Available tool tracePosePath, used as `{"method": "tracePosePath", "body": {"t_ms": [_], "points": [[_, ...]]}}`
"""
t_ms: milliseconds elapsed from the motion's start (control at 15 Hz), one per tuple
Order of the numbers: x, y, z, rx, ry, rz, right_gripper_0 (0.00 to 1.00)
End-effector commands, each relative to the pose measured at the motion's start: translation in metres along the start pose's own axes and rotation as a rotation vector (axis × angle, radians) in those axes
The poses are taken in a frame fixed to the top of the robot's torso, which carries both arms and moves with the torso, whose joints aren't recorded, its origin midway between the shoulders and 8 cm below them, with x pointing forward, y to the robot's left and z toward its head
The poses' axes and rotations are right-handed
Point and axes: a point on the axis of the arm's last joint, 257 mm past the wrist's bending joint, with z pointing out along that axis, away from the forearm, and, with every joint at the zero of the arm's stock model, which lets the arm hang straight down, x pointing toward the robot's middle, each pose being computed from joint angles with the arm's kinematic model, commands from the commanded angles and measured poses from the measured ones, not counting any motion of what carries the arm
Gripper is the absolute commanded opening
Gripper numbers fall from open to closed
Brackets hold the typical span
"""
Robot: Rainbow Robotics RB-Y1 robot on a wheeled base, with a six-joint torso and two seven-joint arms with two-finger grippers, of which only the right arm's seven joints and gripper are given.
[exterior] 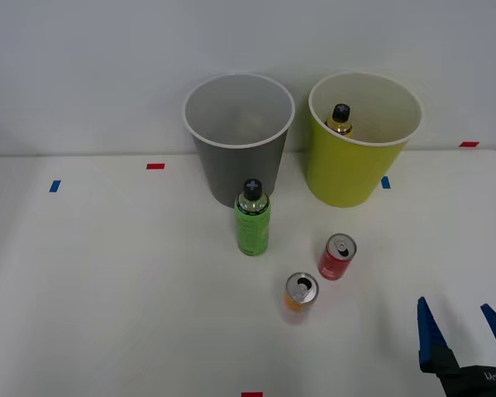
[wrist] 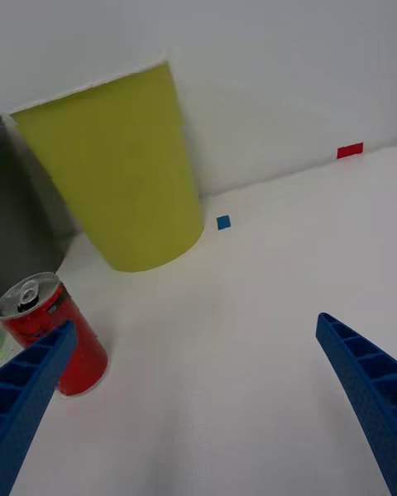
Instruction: Put cans in the gray bin, plastic bottles in the light green bin
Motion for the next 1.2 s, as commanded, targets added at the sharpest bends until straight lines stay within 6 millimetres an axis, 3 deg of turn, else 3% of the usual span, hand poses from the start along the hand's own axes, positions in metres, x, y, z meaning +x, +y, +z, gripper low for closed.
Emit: {"method": "tracePosePath", "body": {"t_ms": [67, 400, 667, 867, 1200], "points": [[0.004, 0.013, -0.009, -0.019, -0.014, -0.082, 1.00], [0.005, 0.026, -0.041, 0.028, -0.045, -0.149, 1.00], [0.012, 0.016, -0.059, 0.102, -0.025, -0.154, 1.00], [0.029, -0.005, -0.081, 0.104, -0.048, -0.163, 1.00], [0.043, 0.010, -0.094, 0.096, -0.074, -0.181, 1.00]]}}
